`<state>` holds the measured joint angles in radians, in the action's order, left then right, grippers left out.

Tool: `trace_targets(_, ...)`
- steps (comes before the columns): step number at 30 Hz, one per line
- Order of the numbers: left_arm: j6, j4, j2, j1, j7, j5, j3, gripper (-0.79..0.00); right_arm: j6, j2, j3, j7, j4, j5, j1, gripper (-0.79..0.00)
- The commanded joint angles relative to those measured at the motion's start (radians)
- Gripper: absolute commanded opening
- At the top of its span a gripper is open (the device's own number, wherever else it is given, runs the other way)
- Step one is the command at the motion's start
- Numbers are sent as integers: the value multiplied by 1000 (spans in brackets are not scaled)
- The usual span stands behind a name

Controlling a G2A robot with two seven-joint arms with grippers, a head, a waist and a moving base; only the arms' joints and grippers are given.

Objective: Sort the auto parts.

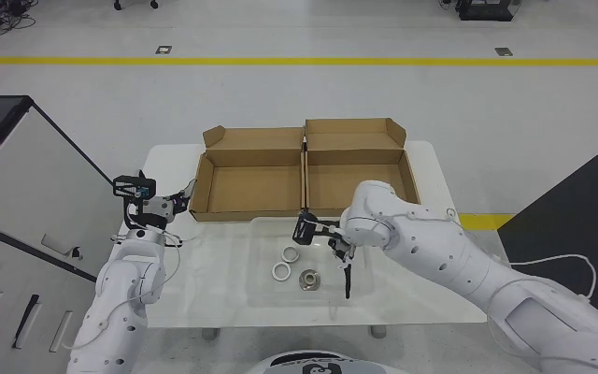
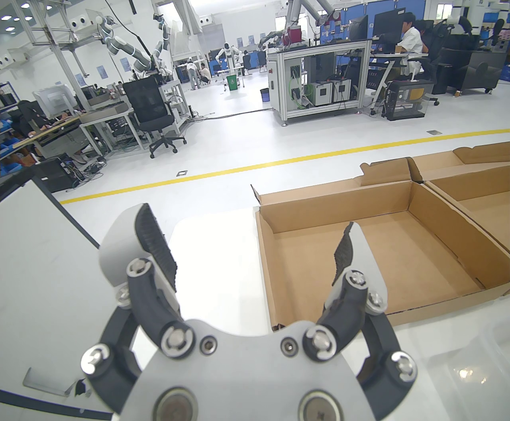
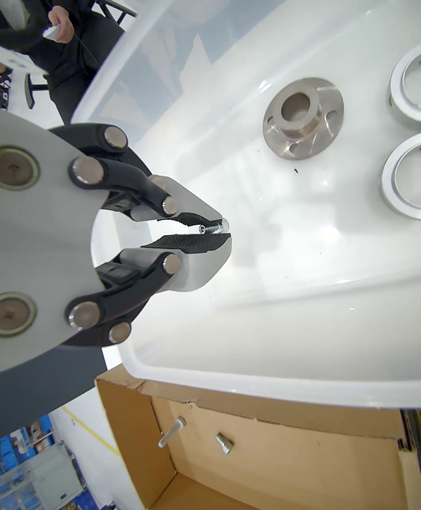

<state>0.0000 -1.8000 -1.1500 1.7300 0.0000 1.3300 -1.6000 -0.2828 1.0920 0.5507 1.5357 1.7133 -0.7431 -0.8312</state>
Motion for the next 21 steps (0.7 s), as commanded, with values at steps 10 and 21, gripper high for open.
trace_targets(10,0,0,0,0,0,0,0,0,-1,-46,59,0,72,101,-10,-785)
trace_targets(21,0,0,0,0,0,0,0,0,-5,-80,211,-90,-46,298,-63,-785)
